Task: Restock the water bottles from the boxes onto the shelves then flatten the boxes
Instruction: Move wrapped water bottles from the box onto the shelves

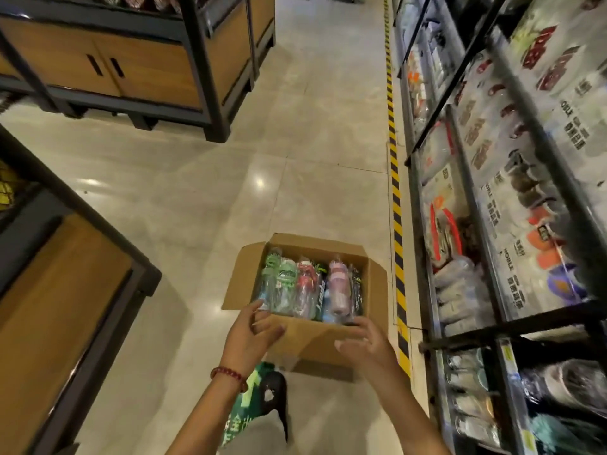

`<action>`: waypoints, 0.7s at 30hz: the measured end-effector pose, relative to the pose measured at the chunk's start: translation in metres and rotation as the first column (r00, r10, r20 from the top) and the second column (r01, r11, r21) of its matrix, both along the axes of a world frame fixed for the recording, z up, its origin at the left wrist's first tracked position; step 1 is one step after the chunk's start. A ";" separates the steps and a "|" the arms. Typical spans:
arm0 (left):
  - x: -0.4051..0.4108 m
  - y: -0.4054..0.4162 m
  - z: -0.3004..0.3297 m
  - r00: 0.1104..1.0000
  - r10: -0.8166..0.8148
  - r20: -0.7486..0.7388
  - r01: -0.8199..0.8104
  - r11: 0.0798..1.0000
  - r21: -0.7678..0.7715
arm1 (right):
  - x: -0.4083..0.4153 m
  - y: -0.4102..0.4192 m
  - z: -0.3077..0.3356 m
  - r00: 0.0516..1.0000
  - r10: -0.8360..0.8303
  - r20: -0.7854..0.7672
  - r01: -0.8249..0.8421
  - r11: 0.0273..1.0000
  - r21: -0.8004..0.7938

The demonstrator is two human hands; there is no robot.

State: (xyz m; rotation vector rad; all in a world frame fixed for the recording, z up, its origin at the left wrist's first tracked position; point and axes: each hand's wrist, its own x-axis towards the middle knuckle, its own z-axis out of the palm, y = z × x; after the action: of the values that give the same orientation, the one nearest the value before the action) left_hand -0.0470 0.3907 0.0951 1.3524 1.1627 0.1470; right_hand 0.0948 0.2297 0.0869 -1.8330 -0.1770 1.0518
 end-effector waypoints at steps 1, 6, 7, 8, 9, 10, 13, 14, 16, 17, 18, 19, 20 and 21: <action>0.008 0.014 -0.005 1.000 -0.012 -0.006 0.012 1.000 -0.006 | 0.007 0.017 -0.005 1.000 0.003 0.003 -0.003 1.000 -0.015; 0.045 0.079 -0.044 0.992 -0.084 -0.092 0.081 0.996 -0.034 | 0.046 0.083 -0.042 1.000 -0.005 -0.002 0.005 0.990 -0.139; 0.053 0.089 -0.055 0.991 -0.084 -0.104 0.079 0.996 -0.050 | 0.054 0.093 -0.053 1.000 -0.011 -0.012 0.009 0.988 -0.154; 0.060 0.097 -0.066 0.990 -0.086 -0.115 0.079 0.995 -0.063 | 0.061 0.102 -0.067 1.000 -0.017 -0.019 0.013 0.985 -0.171; 0.068 0.105 -0.078 0.988 -0.096 -0.124 0.087 0.993 -0.078 | 0.069 0.110 -0.081 1.000 -0.013 -0.014 0.010 0.981 -0.192; 0.075 0.112 -0.093 0.985 -0.111 -0.129 0.100 0.991 -0.088 | 0.077 0.117 -0.095 1.000 -0.002 -0.004 0.001 0.977 -0.214; 0.092 0.136 -0.145 0.973 -0.134 -0.187 0.118 0.988 -0.096 | 0.104 0.132 -0.145 1.000 0.023 0.016 -0.018 0.964 -0.266; 0.098 0.143 -0.166 0.968 -0.134 -0.213 0.118 0.989 -0.089 | 0.115 0.136 -0.164 1.000 0.027 0.013 -0.022 0.960 -0.279; 0.111 0.155 -0.210 0.957 -0.142 -0.254 0.124 0.989 -0.084 | 0.136 0.143 -0.204 0.999 0.028 0.015 -0.022 0.952 -0.307; 0.119 0.160 -0.232 0.952 -0.150 -0.267 0.131 0.987 -0.090 | 0.147 0.147 -0.226 0.999 0.039 0.018 -0.032 0.947 -0.319; 0.126 0.164 -0.254 0.947 -0.157 -0.281 0.136 0.986 -0.094 | 0.158 0.151 -0.247 0.998 0.058 0.021 -0.048 0.943 -0.329; 0.135 0.168 -0.276 0.940 -0.167 -0.298 0.147 0.985 -0.090 | 0.168 0.155 -0.269 0.996 0.089 0.026 -0.074 0.935 -0.348; 0.143 0.170 -0.299 0.929 -0.180 -0.322 0.162 0.983 -0.084 | 0.178 0.158 -0.291 0.993 0.115 0.028 -0.097 0.924 -0.369; 0.150 0.172 -0.322 0.918 -0.191 -0.347 0.175 0.982 -0.076 | 0.187 0.160 -0.313 0.989 0.142 0.030 -0.119 0.911 -0.394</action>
State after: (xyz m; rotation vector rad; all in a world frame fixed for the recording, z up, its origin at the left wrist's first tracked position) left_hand 0.1030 0.5629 -0.2271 1.4792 1.3179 -0.2672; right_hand 0.2815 0.3895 -0.2256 -2.2402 -0.1309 1.1921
